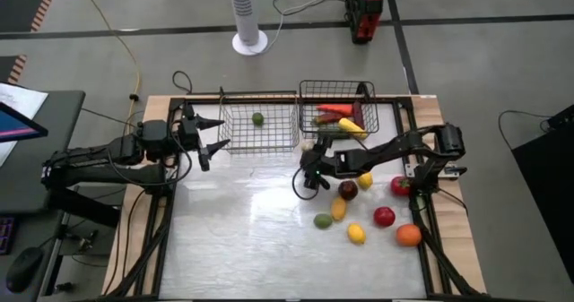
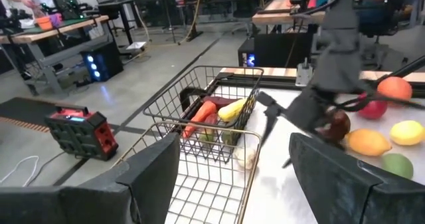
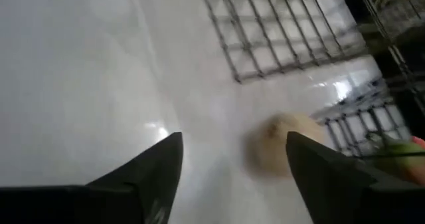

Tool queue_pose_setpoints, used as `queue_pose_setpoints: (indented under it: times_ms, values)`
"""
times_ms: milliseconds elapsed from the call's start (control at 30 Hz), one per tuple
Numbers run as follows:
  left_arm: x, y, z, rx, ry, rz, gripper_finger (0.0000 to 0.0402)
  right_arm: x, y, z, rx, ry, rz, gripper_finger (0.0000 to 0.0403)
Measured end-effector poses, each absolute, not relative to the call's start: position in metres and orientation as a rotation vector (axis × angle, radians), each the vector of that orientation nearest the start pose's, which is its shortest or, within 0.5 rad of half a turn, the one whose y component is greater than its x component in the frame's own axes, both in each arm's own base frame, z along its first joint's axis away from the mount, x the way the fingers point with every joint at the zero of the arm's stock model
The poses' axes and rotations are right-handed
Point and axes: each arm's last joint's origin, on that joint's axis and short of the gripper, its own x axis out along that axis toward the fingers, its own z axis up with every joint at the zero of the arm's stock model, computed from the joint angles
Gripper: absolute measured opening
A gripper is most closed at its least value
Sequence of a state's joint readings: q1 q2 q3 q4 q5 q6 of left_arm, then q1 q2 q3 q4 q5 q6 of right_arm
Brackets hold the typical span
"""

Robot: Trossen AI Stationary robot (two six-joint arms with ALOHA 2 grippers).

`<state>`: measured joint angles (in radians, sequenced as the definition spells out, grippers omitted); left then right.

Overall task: Sort produce into baskets
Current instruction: Put the garlic into the right wire basket

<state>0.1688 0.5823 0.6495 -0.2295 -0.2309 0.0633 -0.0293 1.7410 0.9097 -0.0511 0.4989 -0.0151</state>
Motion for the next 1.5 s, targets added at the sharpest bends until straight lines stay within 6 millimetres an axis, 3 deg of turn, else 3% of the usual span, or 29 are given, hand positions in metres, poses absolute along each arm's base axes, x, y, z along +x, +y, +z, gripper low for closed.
queue_pose_setpoints:
  times_ms: [100,300,567,767,933,1200,1500]
  values:
    - [0.132,0.029,0.310,0.066,0.175,0.392,0.0272,0.335,-0.035,0.150,-0.270,0.874,-0.489,0.0305]
    - [0.132,0.029,0.310,0.080,0.178,0.398,0.0272,0.337,-0.047,0.139,-0.432,0.940,-0.415,0.0277]
    - [0.131,0.029,0.309,0.083,0.184,0.402,0.0272,0.340,-0.052,0.126,-0.474,0.979,-0.385,0.0270]
    - [0.131,0.029,0.309,0.083,0.186,0.402,0.0272,0.338,-0.036,0.129,-0.422,0.981,-0.385,0.0270]
    - [0.131,0.029,0.309,0.084,0.186,0.403,0.0272,0.334,-0.021,0.147,-0.382,1.044,-0.468,0.0270]
    - [0.131,0.029,0.309,0.086,0.187,0.402,0.0272,0.319,-0.003,0.159,-0.237,1.082,-0.547,0.0270]
    - [0.131,0.029,0.308,0.080,0.197,0.395,0.0272,0.300,-0.005,0.135,-0.173,0.982,-0.670,0.0270]
